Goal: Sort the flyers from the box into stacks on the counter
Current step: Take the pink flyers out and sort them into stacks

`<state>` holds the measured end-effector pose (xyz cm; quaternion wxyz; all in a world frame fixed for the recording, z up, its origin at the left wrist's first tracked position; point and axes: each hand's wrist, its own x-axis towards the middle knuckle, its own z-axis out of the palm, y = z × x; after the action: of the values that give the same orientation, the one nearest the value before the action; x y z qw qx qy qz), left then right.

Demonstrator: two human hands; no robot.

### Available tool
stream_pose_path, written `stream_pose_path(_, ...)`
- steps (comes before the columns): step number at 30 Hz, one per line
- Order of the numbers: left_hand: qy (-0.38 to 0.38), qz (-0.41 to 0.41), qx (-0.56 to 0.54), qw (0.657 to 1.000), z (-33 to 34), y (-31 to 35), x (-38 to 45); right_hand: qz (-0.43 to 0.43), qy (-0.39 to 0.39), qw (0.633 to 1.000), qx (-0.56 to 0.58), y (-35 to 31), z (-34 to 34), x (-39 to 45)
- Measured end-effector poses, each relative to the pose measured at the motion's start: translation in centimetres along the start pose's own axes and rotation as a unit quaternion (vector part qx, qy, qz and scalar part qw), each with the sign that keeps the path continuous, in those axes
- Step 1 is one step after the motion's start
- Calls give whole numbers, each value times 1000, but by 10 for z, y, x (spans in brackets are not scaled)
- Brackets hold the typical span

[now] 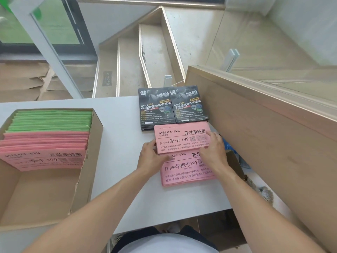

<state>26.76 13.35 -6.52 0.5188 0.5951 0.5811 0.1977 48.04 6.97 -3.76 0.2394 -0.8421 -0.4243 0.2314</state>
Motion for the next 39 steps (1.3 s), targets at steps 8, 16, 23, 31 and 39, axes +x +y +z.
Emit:
stream_pose_path(8, 26, 8, 101, 995, 1, 11, 2, -6, -7, 999, -32, -3, -8, 8)
stream_pose_path(16, 23, -10, 86, 996, -1, 9, -4, -68, 39, 989, -126, -11, -5, -2)
stream_pose_path(23, 118, 69, -51, 989, -37, 8, -60, -155, 2, 966, -207, -31, 9, -11)
stream_pose_path(31, 289, 198, -48, 936, -138, 0, -123, -286, 5, 956, -71, -138, 48, -37)
stream_pose_path(39, 377, 85, -29, 922, -264, -59, -130, -488, -94, 867, -48, -241, 128, -106)
